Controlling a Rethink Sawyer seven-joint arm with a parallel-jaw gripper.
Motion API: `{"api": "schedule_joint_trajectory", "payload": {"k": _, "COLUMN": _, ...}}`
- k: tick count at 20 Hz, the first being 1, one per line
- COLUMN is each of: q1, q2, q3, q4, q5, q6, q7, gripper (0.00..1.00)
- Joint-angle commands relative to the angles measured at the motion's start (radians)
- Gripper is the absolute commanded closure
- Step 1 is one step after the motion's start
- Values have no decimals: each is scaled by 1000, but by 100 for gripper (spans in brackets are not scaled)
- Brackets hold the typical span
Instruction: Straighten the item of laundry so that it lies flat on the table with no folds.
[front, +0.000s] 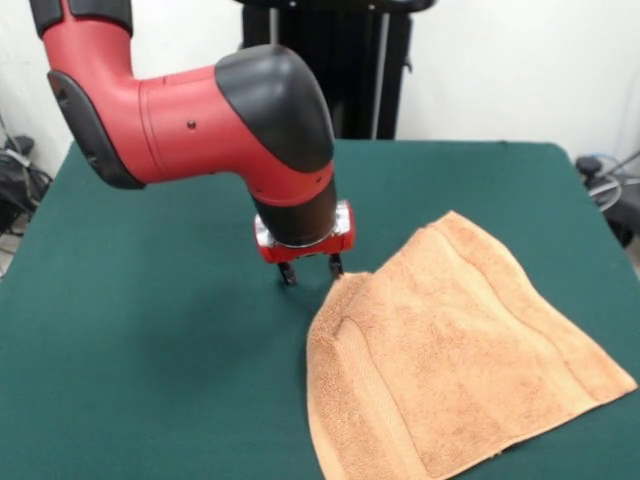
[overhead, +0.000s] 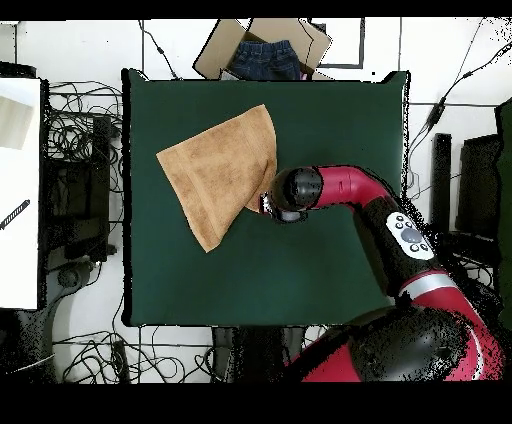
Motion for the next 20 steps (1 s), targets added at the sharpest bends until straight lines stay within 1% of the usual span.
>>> {"api": "schedule_joint_trajectory", "payload": {"k": 1, "q1": 60, "q2": 64, "q3": -143, "q4": -92, "q5": -50, "q6": -257, "q7": 252, "gripper": 0}}
{"api": "schedule_joint_trajectory", "payload": {"k": 3, "q1": 71, "q2": 79, "q3": -139, "q4": -87, "q5": -18, "q6": -272, "q7": 276, "gripper": 0}}
{"api": "schedule_joint_trajectory", "payload": {"k": 5, "q1": 96, "q2": 82, "q3": -147, "q4": -74, "q5": 3, "q6": -303, "q7": 325, "gripper": 0}}
{"api": "schedule_joint_trajectory", "payload": {"k": 8, "q1": 157, "q2": 77, "q3": -187, "q4": -65, "q5": 18, "q6": -341, "q7": 404, "gripper": 0}}
{"api": "schedule_joint_trajectory", "payload": {"k": 12, "q1": 234, "q2": 104, "q3": -247, "q4": -92, "q5": 30, "q6": -391, "q7": 481, "gripper": 0}}
{"api": "schedule_joint_trajectory", "payload": {"k": 20, "q1": 305, "q2": 177, "q3": -294, "q4": -151, "q5": 61, "q6": -470, "q7": 533, "gripper": 0}}
